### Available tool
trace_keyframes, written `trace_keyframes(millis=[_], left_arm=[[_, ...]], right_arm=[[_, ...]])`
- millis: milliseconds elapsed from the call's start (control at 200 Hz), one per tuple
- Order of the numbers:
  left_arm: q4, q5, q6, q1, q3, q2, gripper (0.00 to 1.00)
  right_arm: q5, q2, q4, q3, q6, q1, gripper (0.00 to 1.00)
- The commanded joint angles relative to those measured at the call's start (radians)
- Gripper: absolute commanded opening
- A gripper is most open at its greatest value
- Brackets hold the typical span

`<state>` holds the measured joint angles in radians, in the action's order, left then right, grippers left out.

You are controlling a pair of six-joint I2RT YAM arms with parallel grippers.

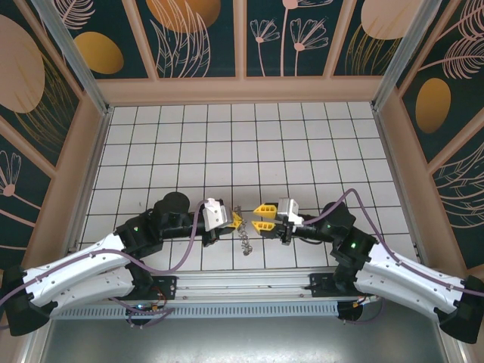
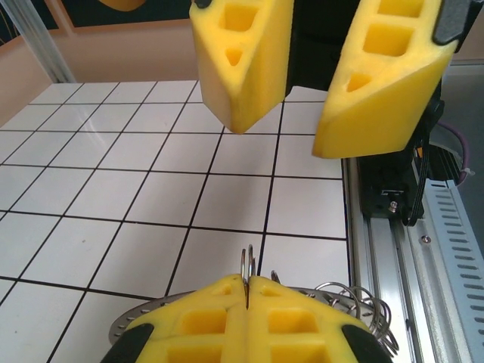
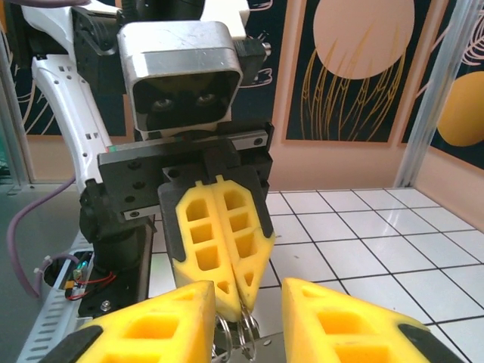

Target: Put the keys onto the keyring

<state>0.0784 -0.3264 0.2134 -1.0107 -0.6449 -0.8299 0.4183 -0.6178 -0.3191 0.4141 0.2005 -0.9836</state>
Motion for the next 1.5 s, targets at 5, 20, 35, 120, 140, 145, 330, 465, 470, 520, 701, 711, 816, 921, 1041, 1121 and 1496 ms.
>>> trace_keyframes(millis=[5, 20, 35, 120, 140, 145, 330, 465, 470, 520, 701, 711, 816, 921, 1041, 1121, 1496], left_arm=[[-0.049, -0.028, -0.003, -0.001, -0.012, 0.016, 0.0], [-0.048, -0.03, -0.001, 0.0, -0.013, 0.017, 0.0], [-0.047, -0.033, 0.0, 0.0, -0.015, 0.016, 0.0], [-0.035, -0.039, 0.001, -0.001, -0.025, 0.015, 0.0], [-0.032, -0.038, 0.003, 0.0, -0.027, 0.015, 0.0], [-0.031, -0.039, 0.003, -0.001, -0.027, 0.015, 0.0], [-0.014, -0.039, 0.013, -0.001, -0.035, 0.017, 0.0], [-0.011, -0.04, 0.015, -0.002, -0.035, 0.02, 0.0], [-0.011, -0.04, 0.014, -0.001, -0.035, 0.02, 0.0], [-0.011, -0.043, 0.014, -0.001, -0.033, 0.022, 0.0], [-0.001, -0.047, 0.02, -0.002, -0.039, 0.017, 0.0], [0.0, -0.048, 0.02, -0.001, -0.039, 0.016, 0.0], [0.002, -0.049, 0.021, -0.001, -0.041, 0.012, 0.0], [0.005, -0.05, 0.021, -0.001, -0.042, 0.012, 0.0], [0.01, -0.048, 0.022, -0.001, -0.044, 0.009, 0.0], [0.014, -0.046, 0.023, 0.0, -0.047, 0.001, 0.0], [0.019, -0.045, 0.026, 0.0, -0.055, -0.011, 0.0]], right_arm=[[-0.027, -0.003, 0.017, -0.003, -0.009, -0.005, 0.3], [-0.026, -0.005, 0.017, -0.003, -0.008, -0.005, 0.3], [-0.024, -0.007, 0.017, -0.002, -0.008, -0.005, 0.3], [-0.005, -0.023, 0.02, 0.002, -0.01, -0.006, 0.29], [0.001, -0.026, 0.021, 0.003, -0.011, -0.006, 0.29], [0.002, -0.028, 0.021, 0.003, -0.01, -0.006, 0.29], [0.003, -0.066, 0.039, 0.018, -0.01, -0.007, 0.29], [0.008, -0.077, 0.041, 0.02, -0.009, -0.009, 0.29], [0.008, -0.077, 0.042, 0.021, -0.009, -0.009, 0.29], [0.01, -0.077, 0.044, 0.022, -0.01, -0.009, 0.29], [0.02, -0.101, 0.049, 0.03, -0.01, -0.009, 0.28], [0.022, -0.103, 0.05, 0.029, -0.01, -0.009, 0.28], [0.016, -0.123, 0.058, 0.039, -0.004, -0.01, 0.27], [0.015, -0.135, 0.063, 0.046, 0.003, -0.011, 0.25], [0.015, -0.14, 0.067, 0.054, 0.014, -0.01, 0.21], [0.016, -0.141, 0.069, 0.058, 0.018, -0.013, 0.2], [0.028, -0.147, 0.083, 0.066, 0.027, -0.013, 0.19]])
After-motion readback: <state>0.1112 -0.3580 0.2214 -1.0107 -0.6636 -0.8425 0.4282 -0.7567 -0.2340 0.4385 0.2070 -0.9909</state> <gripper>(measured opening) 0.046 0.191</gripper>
